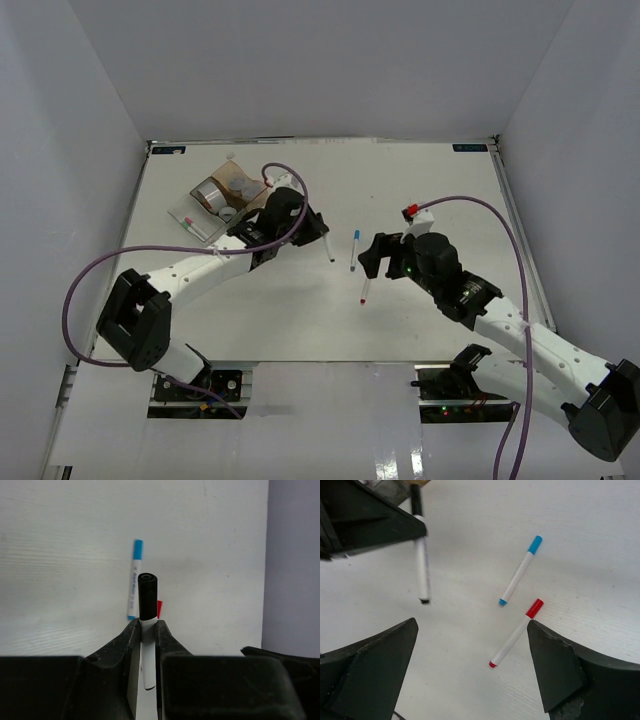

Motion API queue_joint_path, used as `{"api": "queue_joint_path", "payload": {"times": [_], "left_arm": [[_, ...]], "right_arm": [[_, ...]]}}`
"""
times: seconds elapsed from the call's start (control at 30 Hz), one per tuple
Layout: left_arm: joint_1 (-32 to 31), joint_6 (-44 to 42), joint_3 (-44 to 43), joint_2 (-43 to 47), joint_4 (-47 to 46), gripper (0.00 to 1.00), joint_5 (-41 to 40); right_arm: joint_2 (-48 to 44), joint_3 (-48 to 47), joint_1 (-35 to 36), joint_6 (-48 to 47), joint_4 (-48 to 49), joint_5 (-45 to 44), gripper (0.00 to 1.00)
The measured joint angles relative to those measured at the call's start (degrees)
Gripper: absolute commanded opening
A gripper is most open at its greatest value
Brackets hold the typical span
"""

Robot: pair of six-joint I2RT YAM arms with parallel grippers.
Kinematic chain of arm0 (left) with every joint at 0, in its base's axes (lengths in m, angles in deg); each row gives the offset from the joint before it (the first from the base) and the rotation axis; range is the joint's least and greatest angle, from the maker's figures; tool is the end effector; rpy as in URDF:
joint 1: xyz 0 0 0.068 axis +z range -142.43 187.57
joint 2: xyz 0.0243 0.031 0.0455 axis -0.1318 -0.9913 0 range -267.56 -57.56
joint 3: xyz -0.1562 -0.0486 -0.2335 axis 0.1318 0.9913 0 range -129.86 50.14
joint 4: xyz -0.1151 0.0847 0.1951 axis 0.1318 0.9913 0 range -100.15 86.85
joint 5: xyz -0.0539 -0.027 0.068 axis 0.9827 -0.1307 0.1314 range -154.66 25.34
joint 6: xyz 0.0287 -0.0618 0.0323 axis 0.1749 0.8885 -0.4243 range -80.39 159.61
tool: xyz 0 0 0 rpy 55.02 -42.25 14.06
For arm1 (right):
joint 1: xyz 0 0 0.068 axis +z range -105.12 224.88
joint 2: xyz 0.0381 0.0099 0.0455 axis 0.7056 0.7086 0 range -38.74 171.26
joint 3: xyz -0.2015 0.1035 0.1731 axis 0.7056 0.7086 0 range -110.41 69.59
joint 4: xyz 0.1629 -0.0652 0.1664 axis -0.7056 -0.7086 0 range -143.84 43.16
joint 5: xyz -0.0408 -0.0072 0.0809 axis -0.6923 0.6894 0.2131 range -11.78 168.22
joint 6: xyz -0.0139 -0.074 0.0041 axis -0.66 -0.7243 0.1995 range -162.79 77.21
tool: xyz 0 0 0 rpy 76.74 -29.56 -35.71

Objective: Sort the stationery into containers
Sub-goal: Place the pen in the storage box.

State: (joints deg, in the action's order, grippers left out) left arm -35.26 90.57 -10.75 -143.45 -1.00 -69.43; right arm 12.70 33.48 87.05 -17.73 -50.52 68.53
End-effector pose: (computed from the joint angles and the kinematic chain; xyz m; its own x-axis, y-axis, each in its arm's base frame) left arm 0.2546 -0.2287 0.2721 -0.7464 -0.3636 -0.5574 0.0751 0.7862 -0.6134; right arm 0.1618 0.1321 0.2840 -0.4489 0.1567 -0.8798 -0.3905 0.8511 0.3508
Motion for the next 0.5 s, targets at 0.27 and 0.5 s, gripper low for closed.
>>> {"api": "queue_joint_path", "payload": {"times": [0.27, 0.5], "left_arm": [[22.8, -5.9, 2.6, 6.1, 11.2, 0.03, -1.3], [37.7, -12.2, -0.9, 7.0, 18.9, 0.05, -1.1]], "right_arm": [[-5.3, 4.6, 0.0, -3.3, -7.1, -7.3, 0.90], [-6.0, 7.6, 0.0, -3.7, -9.0, -8.2, 0.90]]}}
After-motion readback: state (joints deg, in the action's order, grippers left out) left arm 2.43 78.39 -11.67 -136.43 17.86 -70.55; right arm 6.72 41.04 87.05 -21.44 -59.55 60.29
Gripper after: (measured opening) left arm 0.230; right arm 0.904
